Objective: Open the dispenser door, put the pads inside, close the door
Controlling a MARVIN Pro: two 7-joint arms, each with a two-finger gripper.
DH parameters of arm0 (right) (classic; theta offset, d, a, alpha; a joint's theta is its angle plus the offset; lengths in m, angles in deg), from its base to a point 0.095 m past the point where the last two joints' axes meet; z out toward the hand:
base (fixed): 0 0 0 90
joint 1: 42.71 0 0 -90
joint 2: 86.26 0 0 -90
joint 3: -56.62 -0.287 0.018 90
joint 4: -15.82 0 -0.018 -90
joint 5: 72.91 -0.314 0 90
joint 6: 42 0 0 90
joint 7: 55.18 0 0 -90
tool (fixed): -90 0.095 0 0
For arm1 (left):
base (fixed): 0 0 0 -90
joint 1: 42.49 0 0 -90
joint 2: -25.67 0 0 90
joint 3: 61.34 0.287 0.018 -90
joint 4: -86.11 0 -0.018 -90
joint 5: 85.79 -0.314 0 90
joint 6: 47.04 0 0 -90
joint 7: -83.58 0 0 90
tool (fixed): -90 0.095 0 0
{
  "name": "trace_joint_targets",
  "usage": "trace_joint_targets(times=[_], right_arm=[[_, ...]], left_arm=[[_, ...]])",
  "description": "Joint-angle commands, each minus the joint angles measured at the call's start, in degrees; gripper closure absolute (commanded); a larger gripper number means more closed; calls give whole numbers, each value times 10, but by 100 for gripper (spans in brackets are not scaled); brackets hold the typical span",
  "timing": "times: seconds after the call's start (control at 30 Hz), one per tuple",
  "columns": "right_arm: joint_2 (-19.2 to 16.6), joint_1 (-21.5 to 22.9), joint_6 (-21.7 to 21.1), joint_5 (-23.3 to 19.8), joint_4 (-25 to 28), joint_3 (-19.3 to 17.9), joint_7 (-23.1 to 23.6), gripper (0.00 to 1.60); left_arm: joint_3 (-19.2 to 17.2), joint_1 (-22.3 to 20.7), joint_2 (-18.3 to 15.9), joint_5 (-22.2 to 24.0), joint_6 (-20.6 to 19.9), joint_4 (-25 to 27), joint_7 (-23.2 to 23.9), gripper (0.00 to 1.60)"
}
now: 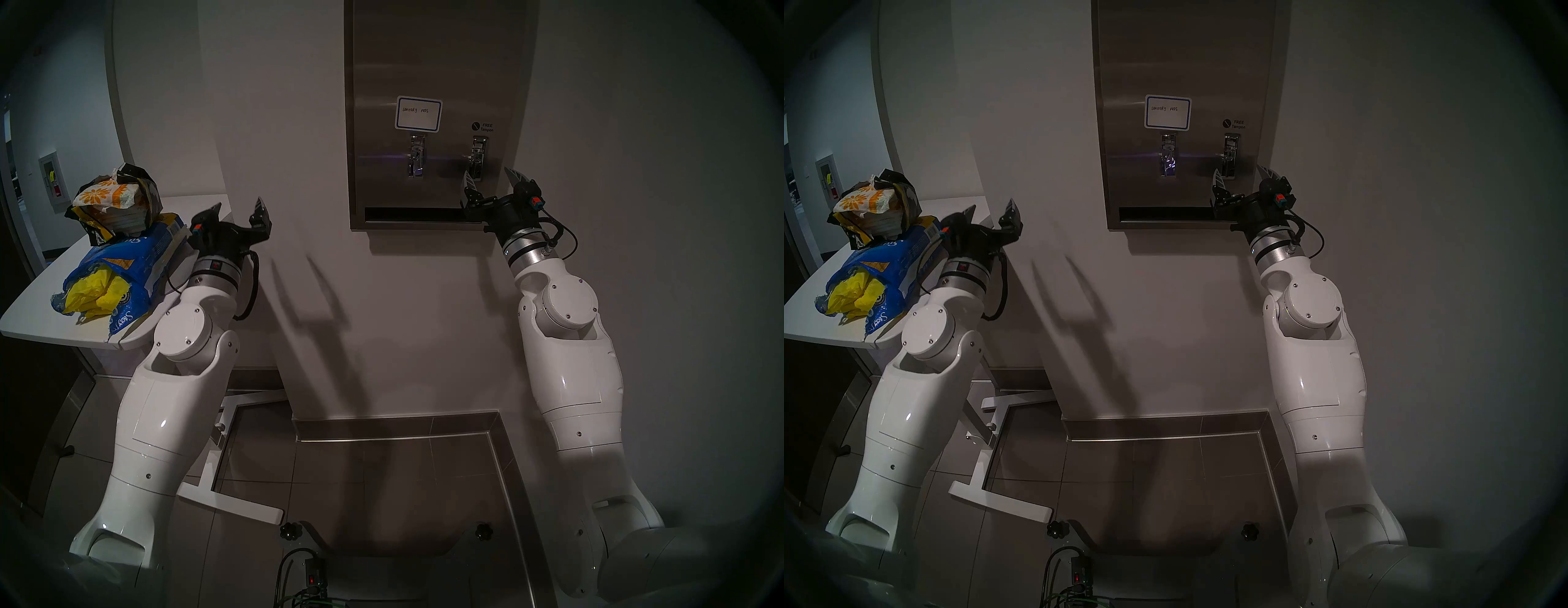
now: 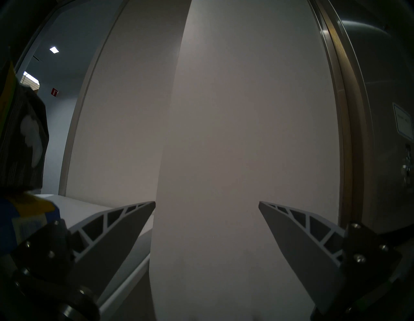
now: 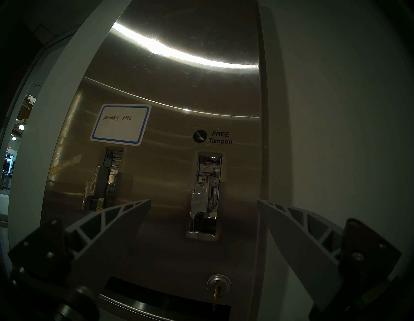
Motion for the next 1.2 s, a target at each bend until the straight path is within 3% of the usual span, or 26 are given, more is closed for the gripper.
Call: trace_joint_targets(times=[0.0,0.63,1.17], right_arm=[[-1,17,3,0,18,1,2,0],[-1,17,3,0,18,1,2,0],[0,17,3,0,18,1,2,0]], left_arm=[[-7,26,-19,-5,24,4,23,0],[-24,78,-24,46,33,7,79,0],[10,99,-14,23,25,14,66,0]])
